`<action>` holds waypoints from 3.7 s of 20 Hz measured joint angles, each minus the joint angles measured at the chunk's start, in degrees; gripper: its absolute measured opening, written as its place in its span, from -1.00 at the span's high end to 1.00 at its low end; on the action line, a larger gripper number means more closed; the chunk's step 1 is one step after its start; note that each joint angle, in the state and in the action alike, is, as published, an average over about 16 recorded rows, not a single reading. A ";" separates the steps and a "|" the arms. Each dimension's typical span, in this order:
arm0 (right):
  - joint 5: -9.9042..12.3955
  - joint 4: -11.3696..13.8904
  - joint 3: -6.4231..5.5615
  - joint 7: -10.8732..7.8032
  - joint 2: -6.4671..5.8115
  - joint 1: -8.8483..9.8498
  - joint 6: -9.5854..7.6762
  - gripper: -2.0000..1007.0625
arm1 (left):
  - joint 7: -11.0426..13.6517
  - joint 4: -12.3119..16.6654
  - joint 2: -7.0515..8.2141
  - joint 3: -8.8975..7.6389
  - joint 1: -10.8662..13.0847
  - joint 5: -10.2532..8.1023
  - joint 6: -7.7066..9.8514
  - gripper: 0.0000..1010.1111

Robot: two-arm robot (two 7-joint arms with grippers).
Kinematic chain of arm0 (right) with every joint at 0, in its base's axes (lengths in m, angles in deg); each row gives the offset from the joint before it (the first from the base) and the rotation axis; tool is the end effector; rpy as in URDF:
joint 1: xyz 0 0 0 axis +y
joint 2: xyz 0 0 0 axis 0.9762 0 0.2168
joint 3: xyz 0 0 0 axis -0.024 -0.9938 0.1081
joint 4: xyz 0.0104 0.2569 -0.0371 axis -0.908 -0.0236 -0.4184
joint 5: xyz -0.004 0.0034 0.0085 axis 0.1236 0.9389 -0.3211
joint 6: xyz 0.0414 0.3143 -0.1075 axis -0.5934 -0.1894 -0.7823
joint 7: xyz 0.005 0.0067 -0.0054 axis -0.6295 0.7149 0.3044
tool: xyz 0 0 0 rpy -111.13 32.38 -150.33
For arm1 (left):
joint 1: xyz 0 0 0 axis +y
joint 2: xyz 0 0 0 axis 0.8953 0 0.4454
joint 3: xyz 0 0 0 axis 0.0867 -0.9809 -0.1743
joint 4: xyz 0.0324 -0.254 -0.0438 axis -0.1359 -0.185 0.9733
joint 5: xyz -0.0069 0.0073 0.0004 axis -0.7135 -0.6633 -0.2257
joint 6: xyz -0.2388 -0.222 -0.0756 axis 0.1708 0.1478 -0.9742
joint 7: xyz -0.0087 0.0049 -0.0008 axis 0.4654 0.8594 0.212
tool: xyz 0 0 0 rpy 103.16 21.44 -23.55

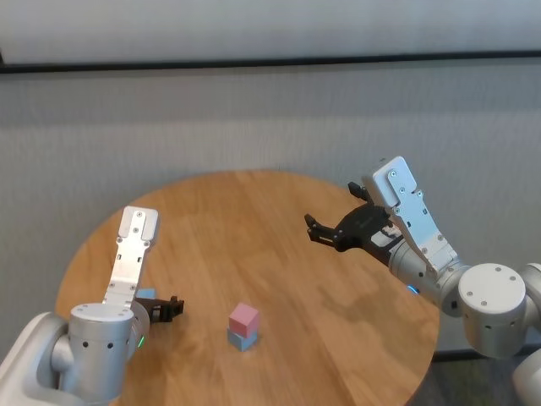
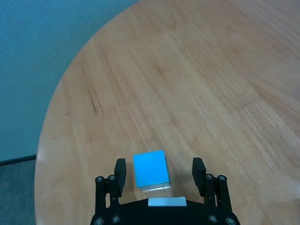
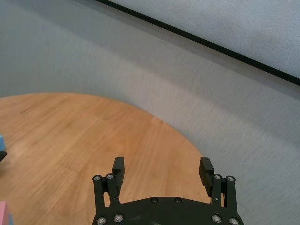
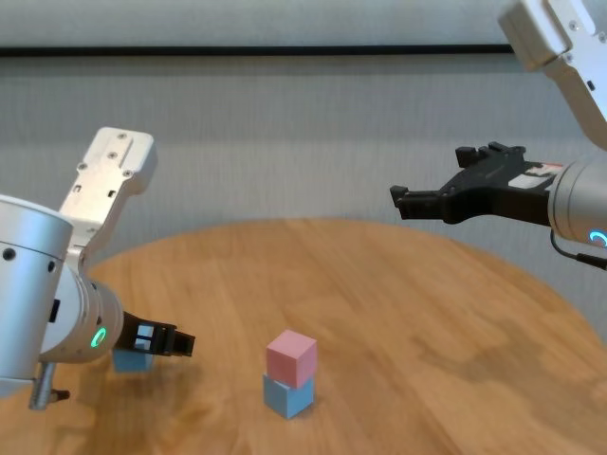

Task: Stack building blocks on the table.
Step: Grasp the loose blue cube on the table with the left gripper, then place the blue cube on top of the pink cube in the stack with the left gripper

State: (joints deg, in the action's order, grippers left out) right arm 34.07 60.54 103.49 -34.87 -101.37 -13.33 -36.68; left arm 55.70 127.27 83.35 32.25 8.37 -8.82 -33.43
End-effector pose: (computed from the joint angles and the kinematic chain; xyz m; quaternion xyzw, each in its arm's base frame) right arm 0.4449 0.0300 -0.2185 -0.1569 -0.1059 -0.4857 0.8534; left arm 0.4248 -0.0541 -0.2428 0.2633 0.1567 0.6506 0.6948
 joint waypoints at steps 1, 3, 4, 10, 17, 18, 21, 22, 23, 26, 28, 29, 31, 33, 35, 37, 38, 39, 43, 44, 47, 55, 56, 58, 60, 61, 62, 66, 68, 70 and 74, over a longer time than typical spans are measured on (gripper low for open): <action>0.00 0.00 0.00 0.00 0.00 0.00 0.00 -0.99 | -0.05 0.02 0.00 -0.01 0.01 -0.01 0.00 -0.78; 0.00 0.00 0.00 0.00 0.00 0.00 0.00 -0.99 | -0.14 0.07 -0.01 -0.03 0.04 -0.03 0.01 -0.69; 0.00 0.00 0.00 0.00 0.00 0.00 0.00 -0.99 | -0.19 0.10 -0.02 -0.03 0.06 -0.04 0.02 -0.63; 0.00 0.00 0.00 0.00 0.00 0.00 0.00 -0.99 | -0.33 0.21 -0.05 -0.08 0.13 -0.08 0.05 -0.25; 0.00 0.00 0.00 0.00 0.00 0.00 0.00 -0.99 | -0.17 0.32 -0.07 -0.11 0.17 -0.13 0.05 0.08; 0.00 0.00 0.00 0.00 0.00 0.00 0.00 -0.99 | -0.03 0.37 -0.07 -0.11 0.17 -0.15 0.03 0.11; 0.00 0.00 0.00 0.00 0.00 0.00 0.00 -0.99 | 0.64 0.71 0.08 -0.09 0.24 -0.19 -0.19 0.18; 0.00 0.00 0.00 0.00 0.00 0.00 0.00 -0.99 | 0.91 0.90 0.18 -0.06 0.27 -0.18 -0.28 0.19; 0.00 0.00 0.00 0.00 0.00 0.00 0.00 -0.99 | 1.22 1.18 0.34 -0.01 0.33 -0.15 -0.40 0.20; 0.00 0.00 0.00 0.00 0.00 0.00 0.00 -0.99 | 2.33 2.32 0.97 0.13 0.62 -0.01 -0.72 0.20; 0.00 0.00 0.00 0.00 0.00 0.00 0.00 -0.99 | 3.20 3.40 1.56 0.24 0.92 0.12 -0.88 0.20; 0.00 0.00 0.00 0.00 0.00 0.00 0.00 -0.99 | 3.67 4.06 1.90 0.28 1.12 0.20 -0.93 0.20; 0.00 0.00 0.00 0.00 0.00 0.00 0.00 -0.99 | 4.67 5.54 2.66 0.37 1.58 0.38 -1.01 0.20; 0.00 0.00 0.00 0.00 0.00 0.00 0.00 -0.99 | 5.70 7.20 3.54 0.48 2.10 0.60 -1.02 0.20; 0.00 0.00 0.00 0.00 0.00 0.00 0.00 -0.99 | 6.95 8.95 4.51 0.65 2.64 0.81 -0.96 0.20; 0.00 0.00 0.00 0.00 0.00 0.00 0.00 -0.99 | 8.28 10.62 5.46 0.85 3.14 0.94 -0.79 0.20; 0.00 0.00 0.00 0.00 0.00 0.00 0.00 -0.99 | 9.05 11.43 5.92 0.99 3.37 0.96 -0.70 0.20; 0.00 0.00 0.00 0.00 0.00 0.00 0.00 -0.99 | 9.83 12.16 6.35 1.13 3.58 0.94 -0.61 0.20; 0.00 0.00 0.00 0.00 0.00 0.00 0.00 -0.99 | 13.43 14.69 7.83 1.88 4.15 0.60 -0.50 0.20; 0.00 0.00 0.00 0.00 0.00 0.00 0.00 -0.99 | 14.46 15.20 8.15 2.13 4.20 0.45 -0.53 0.20; 0.00 0.00 0.00 0.00 0.00 0.00 0.00 -0.99 | 17.62 16.40 9.01 3.00 4.19 -0.07 -0.74 0.20; 0.00 0.00 0.00 0.00 0.00 0.00 0.00 -0.99 | 24.60 19.10 10.90 5.23 4.09 -1.23 -0.66 0.20; 0.00 0.00 0.00 0.00 0.00 0.00 0.00 -0.99 | 25.25 19.45 11.14 5.46 4.10 -1.25 -0.54 0.20; 0.00 0.00 0.00 0.00 0.00 0.00 0.00 -0.99 | 26.41 20.15 11.64 5.95 4.06 -1.19 -0.25 0.20; 0.00 0.00 0.00 0.00 0.00 0.00 0.00 -0.99 | 27.37 20.80 12.10 6.41 4.01 -1.04 0.11 0.20; 0.00 0.00 0.00 0.00 0.00 0.00 0.00 -0.99 | 27.81 21.10 12.32 6.62 3.98 -0.95 0.31 0.20; 0.00 0.00 0.00 0.00 0.00 0.00 0.00 -0.99 | 28.21 21.35 12.52 6.83 3.93 -0.86 0.51 0.20; 0.00 0.00 0.00 0.00 0.00 0.00 0.00 -0.99 | 29.61 22.00 13.15 7.74 3.57 -0.49 1.19 0.20; 0.00 0.00 0.00 0.00 0.00 0.00 0.00 -0.99 | 30.20 22.07 13.34 8.23 3.26 -0.32 1.42 0.20; 0.00 0.00 0.00 0.00 0.00 0.00 0.00 -0.99 | 30.76 22.01 13.47 8.76 2.90 -0.18 1.68 0.20; 0.00 0.00 0.00 0.00 0.00 0.00 0.00 -0.99 | 31.67 21.66 13.63 9.75 2.25 -0.08 2.24 0.20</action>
State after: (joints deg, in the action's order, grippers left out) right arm 34.07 60.54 103.48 -34.87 -101.37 -13.33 -36.68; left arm 87.38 148.93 96.98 42.00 10.63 -8.90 -31.19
